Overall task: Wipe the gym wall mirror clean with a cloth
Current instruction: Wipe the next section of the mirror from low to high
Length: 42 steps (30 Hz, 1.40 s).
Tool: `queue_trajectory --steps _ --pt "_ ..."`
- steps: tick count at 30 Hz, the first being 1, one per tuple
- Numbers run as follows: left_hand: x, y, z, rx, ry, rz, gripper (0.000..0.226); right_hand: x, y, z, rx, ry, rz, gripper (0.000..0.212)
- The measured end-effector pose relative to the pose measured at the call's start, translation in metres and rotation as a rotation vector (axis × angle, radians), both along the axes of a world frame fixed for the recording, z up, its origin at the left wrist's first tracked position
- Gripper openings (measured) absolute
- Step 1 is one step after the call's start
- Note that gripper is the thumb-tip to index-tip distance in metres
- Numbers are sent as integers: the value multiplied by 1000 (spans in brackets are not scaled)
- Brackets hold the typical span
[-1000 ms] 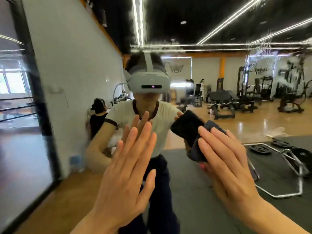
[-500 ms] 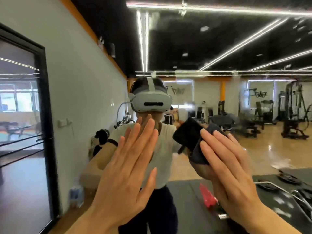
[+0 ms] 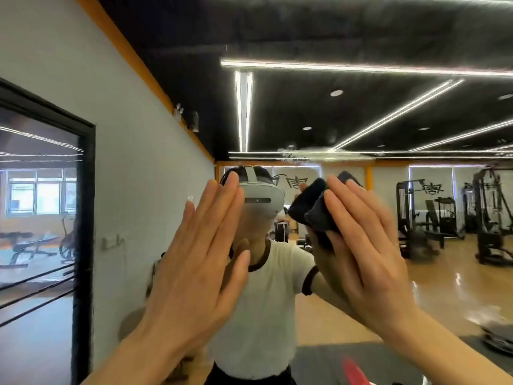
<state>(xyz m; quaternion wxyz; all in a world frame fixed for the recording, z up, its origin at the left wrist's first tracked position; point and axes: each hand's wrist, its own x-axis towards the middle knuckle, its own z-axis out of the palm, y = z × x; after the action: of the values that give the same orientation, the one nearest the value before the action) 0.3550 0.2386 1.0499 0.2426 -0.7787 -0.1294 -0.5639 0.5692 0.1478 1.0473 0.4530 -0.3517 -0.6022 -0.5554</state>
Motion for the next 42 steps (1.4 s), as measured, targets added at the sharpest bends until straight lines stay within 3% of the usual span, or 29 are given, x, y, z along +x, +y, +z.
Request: queue_trajectory --steps 8,15,22,27,31,38,40,42 --pt "-15 17 38 8 -58 -11 70 -30 31 43 74 124 -4 44" --pt "-39 35 55 33 -93 19 67 -32 30 47 13 83 -330 55" --pt "-69 50 66 17 -149 72 62 -71 43 43 13 256 -182 51" --pt "-83 61 73 13 -167 103 61 -146 84 57 25 140 -272 64" --pt "-88 66 77 42 -165 110 62 -138 84 72 18 28 -349 63" --pt "-93 67 78 33 -150 110 63 -55 32 77 58 556 -233 55" --pt "-93 67 78 26 -143 109 63 -81 41 81 70 599 -214 55" --pt "-93 68 79 29 -140 108 63 -128 64 84 70 489 -254 56"
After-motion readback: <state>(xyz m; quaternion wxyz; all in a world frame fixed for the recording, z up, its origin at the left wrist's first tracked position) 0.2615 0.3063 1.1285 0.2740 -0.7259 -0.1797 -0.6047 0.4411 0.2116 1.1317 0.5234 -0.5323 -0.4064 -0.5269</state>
